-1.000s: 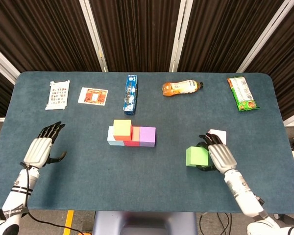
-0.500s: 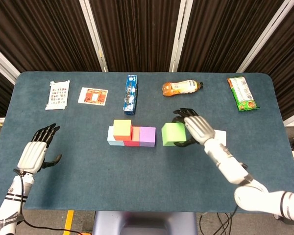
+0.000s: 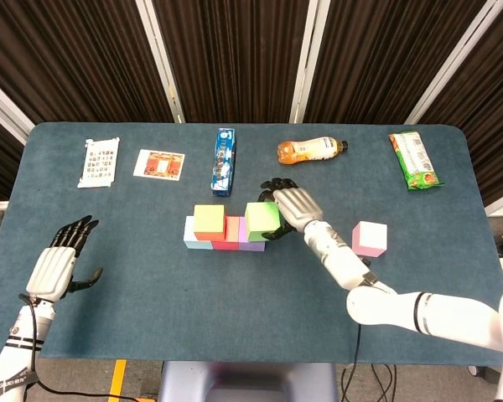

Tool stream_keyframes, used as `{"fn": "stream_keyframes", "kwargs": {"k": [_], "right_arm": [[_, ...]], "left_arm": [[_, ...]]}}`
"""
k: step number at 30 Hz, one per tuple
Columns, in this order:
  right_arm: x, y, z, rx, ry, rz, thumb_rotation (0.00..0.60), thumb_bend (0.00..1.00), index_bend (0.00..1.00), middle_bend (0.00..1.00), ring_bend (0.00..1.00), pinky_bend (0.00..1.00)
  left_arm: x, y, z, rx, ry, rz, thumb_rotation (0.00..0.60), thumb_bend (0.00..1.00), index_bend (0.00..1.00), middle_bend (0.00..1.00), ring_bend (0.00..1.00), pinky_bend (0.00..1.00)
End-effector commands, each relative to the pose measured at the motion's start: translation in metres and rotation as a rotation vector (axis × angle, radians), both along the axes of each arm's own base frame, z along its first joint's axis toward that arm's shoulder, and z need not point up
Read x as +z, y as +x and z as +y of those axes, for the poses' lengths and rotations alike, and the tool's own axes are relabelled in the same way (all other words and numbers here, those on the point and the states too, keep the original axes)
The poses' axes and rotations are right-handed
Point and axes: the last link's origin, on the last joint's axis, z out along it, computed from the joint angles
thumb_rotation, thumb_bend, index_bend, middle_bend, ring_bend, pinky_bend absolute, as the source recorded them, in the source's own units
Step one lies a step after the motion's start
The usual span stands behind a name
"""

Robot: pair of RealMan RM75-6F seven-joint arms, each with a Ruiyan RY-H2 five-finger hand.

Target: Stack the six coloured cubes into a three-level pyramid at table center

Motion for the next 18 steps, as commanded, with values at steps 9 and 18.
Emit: {"fn": "stream_keyframes", "kwargs": {"k": [9,18], "right_arm": [[-0.035,0.02,-0.005,-0.047,0.005,0.02,0.6,0.3,0.46,0.21,0.08,0.11],[-0.044,0.027,-0.007,-0.07,-0.002,0.028,0.6,0.3,0.44,0.2,0.07,0.09]], "left_arm": [[-0.003,-0.005,0.001,-0.002,-0.007,-0.031,0.6,0.33,0.05,0.0,0.0,0.08],[-0.005,-0.009,-0.001,0.002,-0.012,-0.043,0.6,0.33,0.05,0.0,0.0,0.08]]}}
